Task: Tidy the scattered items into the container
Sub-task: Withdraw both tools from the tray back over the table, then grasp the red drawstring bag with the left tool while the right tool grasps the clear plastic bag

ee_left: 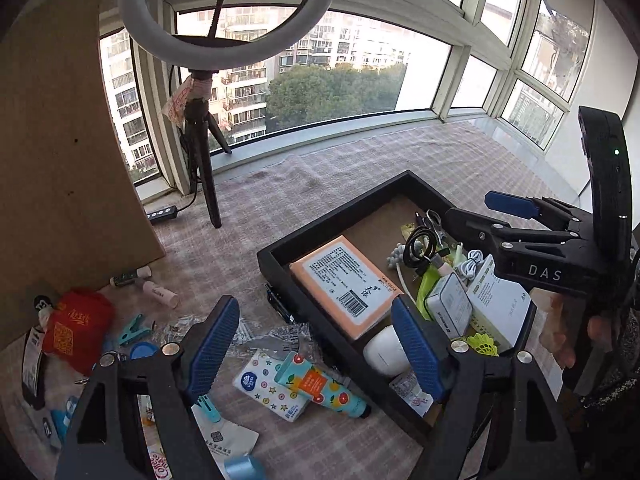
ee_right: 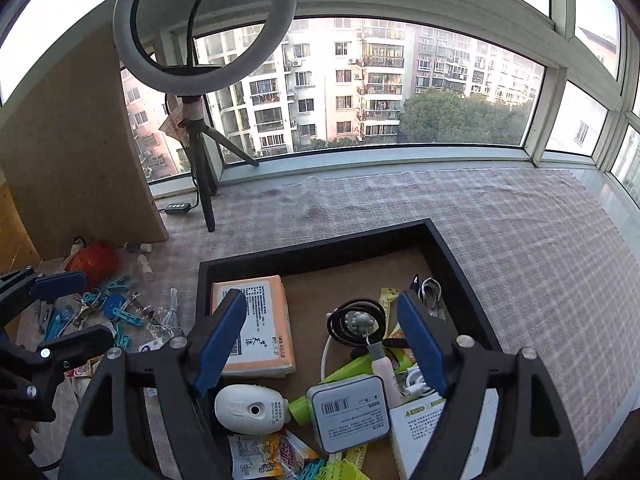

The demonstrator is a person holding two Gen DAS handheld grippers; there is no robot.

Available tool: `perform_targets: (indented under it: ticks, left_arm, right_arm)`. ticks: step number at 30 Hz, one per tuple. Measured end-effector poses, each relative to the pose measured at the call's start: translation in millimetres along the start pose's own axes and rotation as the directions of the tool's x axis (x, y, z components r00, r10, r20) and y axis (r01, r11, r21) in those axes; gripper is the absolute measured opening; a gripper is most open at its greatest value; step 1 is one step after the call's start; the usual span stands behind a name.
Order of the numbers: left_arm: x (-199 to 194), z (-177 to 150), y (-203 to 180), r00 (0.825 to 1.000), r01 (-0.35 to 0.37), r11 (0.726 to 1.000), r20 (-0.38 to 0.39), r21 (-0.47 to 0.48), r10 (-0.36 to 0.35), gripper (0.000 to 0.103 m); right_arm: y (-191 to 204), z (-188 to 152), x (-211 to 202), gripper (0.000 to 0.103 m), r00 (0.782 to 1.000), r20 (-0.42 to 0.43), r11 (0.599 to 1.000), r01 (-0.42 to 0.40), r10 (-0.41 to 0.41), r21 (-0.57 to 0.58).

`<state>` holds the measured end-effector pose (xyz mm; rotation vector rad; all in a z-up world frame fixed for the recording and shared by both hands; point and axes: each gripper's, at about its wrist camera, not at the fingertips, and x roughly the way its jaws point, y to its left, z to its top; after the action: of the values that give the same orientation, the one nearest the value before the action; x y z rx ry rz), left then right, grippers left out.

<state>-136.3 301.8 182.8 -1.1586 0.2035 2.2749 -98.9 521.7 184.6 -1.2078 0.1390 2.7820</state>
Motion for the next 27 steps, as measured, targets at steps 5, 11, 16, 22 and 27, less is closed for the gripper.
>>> perform_targets:
  ticks: [5, 11, 16, 22, 27]
  left_arm:
    - [-12.1, -21.6, 72.2, 0.994, -0.105, 0.991, -0.018, -0.086, 0.104, 0.076]
    - [-29.1, -57.0, 177.6, 0.976, -0.216, 0.934, -0.067, -0.283, 0.206, 0.076]
    - [-36.1, -80.4, 238.0, 0.954, -0.301, 0.883, -0.107, -0.360, 0.281, 0.076]
    - [-12.9, -101.6, 290.9, 0.960, -0.274, 0.834, -0.187, -0.479, 0.208, 0.077]
    - [7.7, -110.0, 309.8, 0.963, -0.260, 0.802, -0.202, -0.538, 0.176, 0.077]
  right_arm:
    - [43.8, 3.6, 12.3, 0.077, 0.996, -0.036, 0.993, -0.083, 0.080, -0.087]
    - [116.1, 2.8, 37.7, 0.077, 0.978, -0.131, 0.944, -0.191, 0.161, -0.269]
    - [174.0, -7.3, 74.5, 0.077, 0.945, -0.268, 0.873, -0.284, 0.185, -0.396]
    - [224.1, -22.1, 123.1, 0.077, 0.911, -0.391, 0.778, -0.337, 0.128, -0.530]
    - [245.3, -24.7, 155.1, 0.077, 0.895, -0.438, 0.720, -0.359, 0.084, -0.594]
